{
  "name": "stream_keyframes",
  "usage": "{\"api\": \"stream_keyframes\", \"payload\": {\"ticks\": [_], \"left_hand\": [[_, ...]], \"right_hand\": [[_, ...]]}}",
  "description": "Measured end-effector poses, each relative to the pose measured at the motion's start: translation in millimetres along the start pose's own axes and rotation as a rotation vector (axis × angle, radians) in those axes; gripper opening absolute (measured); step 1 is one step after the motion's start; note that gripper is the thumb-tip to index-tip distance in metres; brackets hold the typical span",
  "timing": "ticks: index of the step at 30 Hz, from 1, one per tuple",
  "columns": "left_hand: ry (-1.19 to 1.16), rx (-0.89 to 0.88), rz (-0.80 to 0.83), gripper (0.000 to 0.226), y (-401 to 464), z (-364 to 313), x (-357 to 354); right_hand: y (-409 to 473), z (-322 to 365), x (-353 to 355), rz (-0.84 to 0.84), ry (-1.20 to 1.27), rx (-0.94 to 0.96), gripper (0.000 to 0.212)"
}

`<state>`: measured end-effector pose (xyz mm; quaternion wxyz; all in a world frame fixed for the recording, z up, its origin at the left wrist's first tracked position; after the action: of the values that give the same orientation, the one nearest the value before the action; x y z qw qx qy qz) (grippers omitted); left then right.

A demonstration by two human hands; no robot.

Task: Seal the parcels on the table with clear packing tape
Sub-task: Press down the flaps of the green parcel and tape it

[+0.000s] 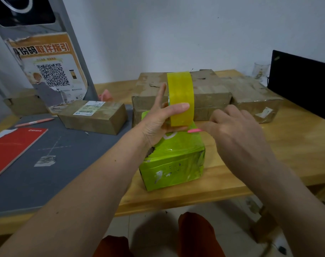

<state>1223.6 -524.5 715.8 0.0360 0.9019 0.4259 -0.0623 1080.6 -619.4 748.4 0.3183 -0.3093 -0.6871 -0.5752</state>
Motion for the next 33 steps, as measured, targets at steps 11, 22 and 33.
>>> {"api": "stream_keyframes", "payload": {"ticks": [11, 22, 33], "left_hand": [[-0.055, -0.008, -0.015, 0.121, -1, -1, 0], [-0.126, 0.006, -0.017, 0.145, -3, -3, 0], [-0.154, 0.018, -0.046, 0.118, -3, -4, 0]], "right_hand": [[-35, -67, -83, 0.104, 0.303, -0.487, 0.023], [-40, -73, -139, 0.292, 0.358, -0.676, 0.028], [-18, -54, -58, -0.392, 0.413, -0.267, 0.029]]}}
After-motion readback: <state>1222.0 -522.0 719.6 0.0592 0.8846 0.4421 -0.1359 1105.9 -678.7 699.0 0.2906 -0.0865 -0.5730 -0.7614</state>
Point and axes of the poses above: each hand's wrist, its own y-axis towards the middle knuckle, its own x-axis out of the back of the hand, z = x × y, the point moved 5 cm from there along y, towards the middle knuckle, and after that the axes turned 6 degrees about y, right-handed, at the moved point
